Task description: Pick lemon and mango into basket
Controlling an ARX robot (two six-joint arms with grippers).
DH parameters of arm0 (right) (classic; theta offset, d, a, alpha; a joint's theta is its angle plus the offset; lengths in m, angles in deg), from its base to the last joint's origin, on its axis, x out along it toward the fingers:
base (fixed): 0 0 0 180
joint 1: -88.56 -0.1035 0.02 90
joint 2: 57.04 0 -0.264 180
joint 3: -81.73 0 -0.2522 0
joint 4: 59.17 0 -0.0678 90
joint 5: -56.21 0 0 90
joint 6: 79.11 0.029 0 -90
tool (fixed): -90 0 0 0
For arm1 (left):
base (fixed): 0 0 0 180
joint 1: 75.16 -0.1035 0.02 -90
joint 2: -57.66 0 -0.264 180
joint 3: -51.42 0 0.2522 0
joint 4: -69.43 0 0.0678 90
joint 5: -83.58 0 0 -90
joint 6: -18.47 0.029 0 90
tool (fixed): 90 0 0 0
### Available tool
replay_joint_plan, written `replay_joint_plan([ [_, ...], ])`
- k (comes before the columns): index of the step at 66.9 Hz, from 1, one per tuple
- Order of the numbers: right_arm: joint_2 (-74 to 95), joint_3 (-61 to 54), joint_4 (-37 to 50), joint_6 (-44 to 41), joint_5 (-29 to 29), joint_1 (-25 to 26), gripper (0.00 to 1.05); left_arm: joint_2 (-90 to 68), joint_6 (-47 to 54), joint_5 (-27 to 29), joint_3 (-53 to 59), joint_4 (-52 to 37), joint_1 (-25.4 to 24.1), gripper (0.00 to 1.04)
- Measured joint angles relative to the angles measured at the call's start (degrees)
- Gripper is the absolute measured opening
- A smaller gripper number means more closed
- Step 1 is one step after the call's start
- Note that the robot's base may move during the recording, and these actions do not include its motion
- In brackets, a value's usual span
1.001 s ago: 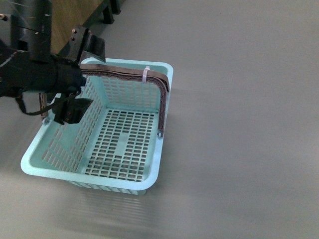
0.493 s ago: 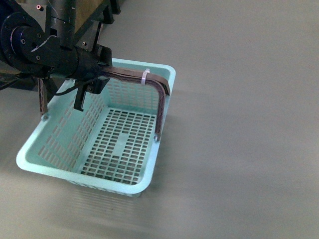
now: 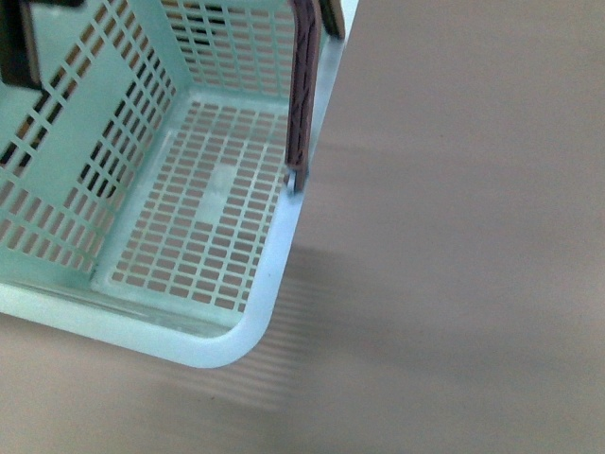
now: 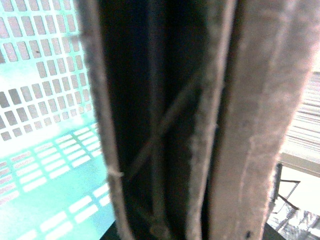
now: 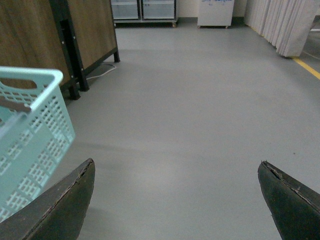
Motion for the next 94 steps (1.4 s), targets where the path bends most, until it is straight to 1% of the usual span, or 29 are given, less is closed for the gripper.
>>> replay_joint_plan([
  [16,0.0,0.0,0.0,0.0,0.0,0.0,0.96,19.82,-1.14,4.42,0.13,10.88,2.84,0.16],
  [23,0.0,0.0,0.0,0.0,0.0,0.0,0.96,26.6,-1.2,6.93,0.02,12.79,3.85,0.16],
  [94,0.0,0.0,0.0,-0.02,0.0,0.0,0.96,26.93,-1.22,7.02,-0.42,12.96,4.04,0.16],
])
